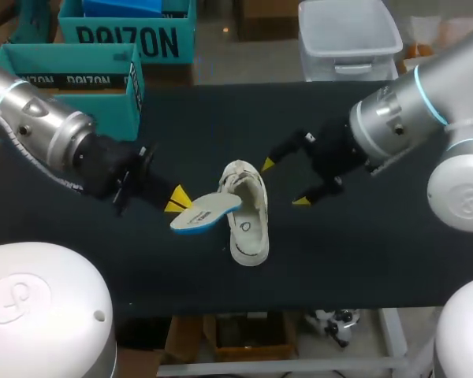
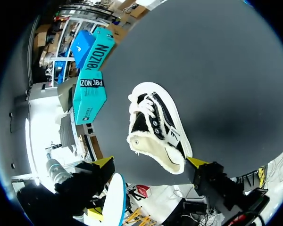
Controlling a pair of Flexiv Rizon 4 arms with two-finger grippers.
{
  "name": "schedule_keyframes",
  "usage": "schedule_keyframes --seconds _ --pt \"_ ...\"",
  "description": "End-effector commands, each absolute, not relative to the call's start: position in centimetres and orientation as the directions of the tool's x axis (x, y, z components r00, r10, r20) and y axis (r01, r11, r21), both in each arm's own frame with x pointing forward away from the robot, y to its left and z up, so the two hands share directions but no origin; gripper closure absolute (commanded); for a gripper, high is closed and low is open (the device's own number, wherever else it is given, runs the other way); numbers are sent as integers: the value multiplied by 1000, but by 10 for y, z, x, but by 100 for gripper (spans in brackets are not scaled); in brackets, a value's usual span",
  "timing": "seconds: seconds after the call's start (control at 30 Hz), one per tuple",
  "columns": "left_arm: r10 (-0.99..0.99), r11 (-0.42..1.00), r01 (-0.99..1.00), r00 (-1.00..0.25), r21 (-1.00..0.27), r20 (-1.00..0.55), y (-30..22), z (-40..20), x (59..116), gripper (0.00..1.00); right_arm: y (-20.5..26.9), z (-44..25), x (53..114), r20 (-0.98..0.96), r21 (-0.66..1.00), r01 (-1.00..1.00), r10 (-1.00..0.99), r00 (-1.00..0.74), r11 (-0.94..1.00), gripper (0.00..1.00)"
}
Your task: Open the shoe tongue, take the insole out of the shoe, put the insole back into the shoe, and pack the shoe into the shoebox
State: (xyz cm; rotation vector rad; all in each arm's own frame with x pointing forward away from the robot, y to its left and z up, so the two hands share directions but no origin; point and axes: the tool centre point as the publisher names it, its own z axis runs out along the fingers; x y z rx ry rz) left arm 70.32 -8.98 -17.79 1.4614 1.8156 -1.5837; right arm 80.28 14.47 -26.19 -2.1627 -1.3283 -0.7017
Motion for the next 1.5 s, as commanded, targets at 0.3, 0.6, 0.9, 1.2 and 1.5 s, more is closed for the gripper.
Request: schedule_keyframes --seconds 0.3,0.6,0.9,1.2,1.5 --pt "461 -213 816 -401 -537 -792 -108 -187 706 100 135 -258 792 683 -267 829 511 522 -491 0" --pt "443 -211 826 -397 -523 -804 -109 -199 705 100 149 -279 785 697 -528 724 260 668 -444 0" --pt "411 -186 830 -420 -526 -809 -113 -214 706 100 163 -277 773 702 -616 673 103 705 -410 0" --pt "361 -162 814 -477 -558 -801 -117 -223 710 100 180 -273 762 707 -668 678 24 707 -306 8" --pt "336 -167 805 -497 -570 -800 -120 -228 712 100 192 -275 750 680 -714 663 2 733 -227 53"
